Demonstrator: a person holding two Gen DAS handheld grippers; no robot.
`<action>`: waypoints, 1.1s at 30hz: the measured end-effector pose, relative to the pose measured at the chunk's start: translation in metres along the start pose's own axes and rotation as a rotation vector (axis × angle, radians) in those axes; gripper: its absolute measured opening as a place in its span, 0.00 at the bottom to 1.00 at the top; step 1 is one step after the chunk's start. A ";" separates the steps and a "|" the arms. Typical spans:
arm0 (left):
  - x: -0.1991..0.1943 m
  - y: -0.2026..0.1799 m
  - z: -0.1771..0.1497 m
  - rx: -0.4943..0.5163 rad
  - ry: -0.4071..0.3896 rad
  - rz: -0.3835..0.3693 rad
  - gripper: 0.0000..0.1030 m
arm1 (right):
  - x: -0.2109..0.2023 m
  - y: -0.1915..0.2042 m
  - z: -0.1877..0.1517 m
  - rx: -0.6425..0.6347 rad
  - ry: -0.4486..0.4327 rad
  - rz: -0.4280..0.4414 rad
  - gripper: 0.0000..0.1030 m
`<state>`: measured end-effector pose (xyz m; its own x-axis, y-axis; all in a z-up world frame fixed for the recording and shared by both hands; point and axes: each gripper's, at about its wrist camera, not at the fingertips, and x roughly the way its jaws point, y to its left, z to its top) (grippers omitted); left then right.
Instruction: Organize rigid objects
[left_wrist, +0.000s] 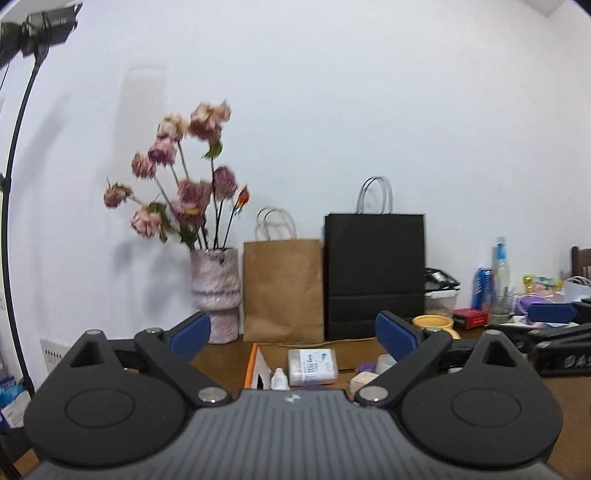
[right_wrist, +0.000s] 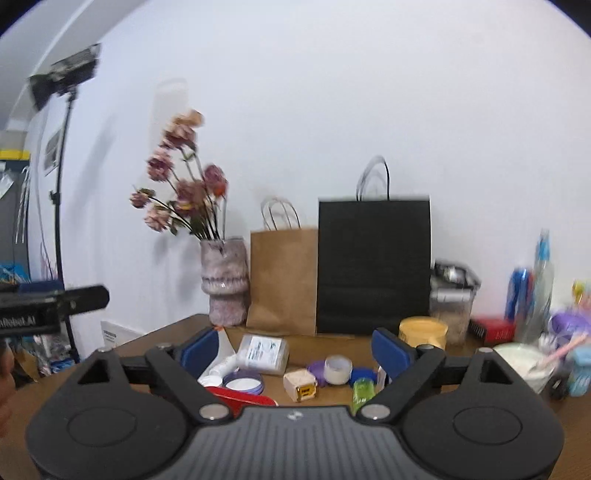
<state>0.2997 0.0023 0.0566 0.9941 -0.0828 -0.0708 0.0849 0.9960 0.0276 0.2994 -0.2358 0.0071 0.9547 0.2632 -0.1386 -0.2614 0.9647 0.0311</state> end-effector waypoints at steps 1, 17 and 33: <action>-0.006 -0.001 -0.001 0.003 0.003 -0.011 0.96 | -0.005 0.003 -0.001 0.001 0.012 0.007 0.87; -0.114 -0.004 -0.011 -0.017 0.031 0.014 1.00 | -0.112 0.035 -0.009 0.053 0.011 -0.009 0.87; -0.279 -0.010 -0.064 -0.040 0.220 0.092 1.00 | -0.276 0.076 -0.073 0.091 0.139 -0.031 1.00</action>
<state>0.0172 0.0171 0.0123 0.9583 0.0137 -0.2854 -0.0129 0.9999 0.0046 0.0054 -0.2358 -0.0244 0.9316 0.2358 -0.2766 -0.2119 0.9707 0.1137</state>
